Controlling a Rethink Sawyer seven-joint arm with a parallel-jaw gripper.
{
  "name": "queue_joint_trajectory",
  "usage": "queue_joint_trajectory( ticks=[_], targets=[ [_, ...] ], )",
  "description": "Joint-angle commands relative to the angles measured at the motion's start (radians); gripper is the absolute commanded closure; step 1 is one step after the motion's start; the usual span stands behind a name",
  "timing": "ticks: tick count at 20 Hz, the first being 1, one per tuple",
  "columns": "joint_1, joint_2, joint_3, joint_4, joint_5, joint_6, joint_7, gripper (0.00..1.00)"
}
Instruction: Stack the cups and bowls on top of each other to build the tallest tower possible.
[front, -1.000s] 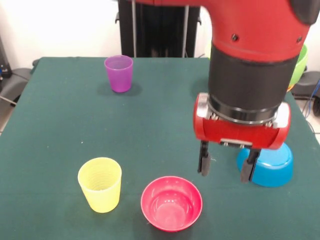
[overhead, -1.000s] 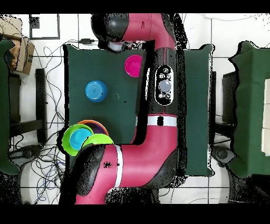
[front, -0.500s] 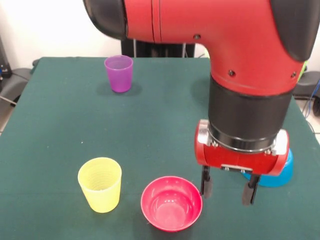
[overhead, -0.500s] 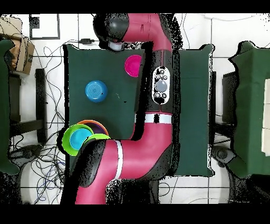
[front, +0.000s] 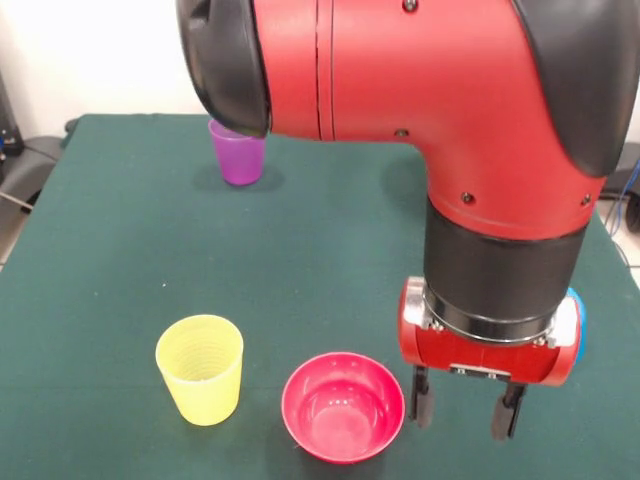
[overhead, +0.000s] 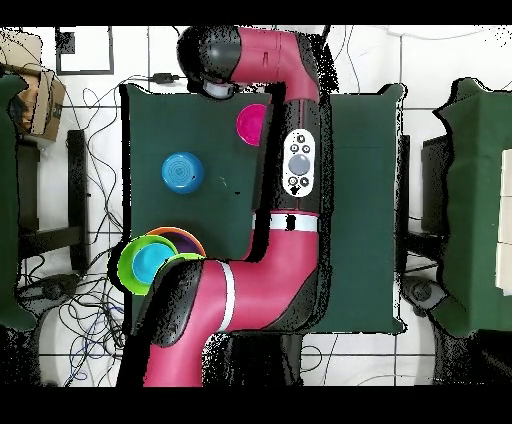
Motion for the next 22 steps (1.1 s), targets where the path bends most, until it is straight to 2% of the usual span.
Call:
queue_joint_trajectory(
  ticks=[1,14,18,22],
  targets=[
    [0.003,0.014,0.143,-0.002,-0.114,0.032,-0.314,0.00],
    [-0.045,-0.034,0.249,-0.011,-0.223,0.133,-0.357,0.00],
    [-0.057,-0.046,0.257,0.000,-0.238,0.132,-0.360,0.00],
    [-0.084,-0.044,0.302,0.001,-0.274,0.147,-0.412,0.00]
  ],
)
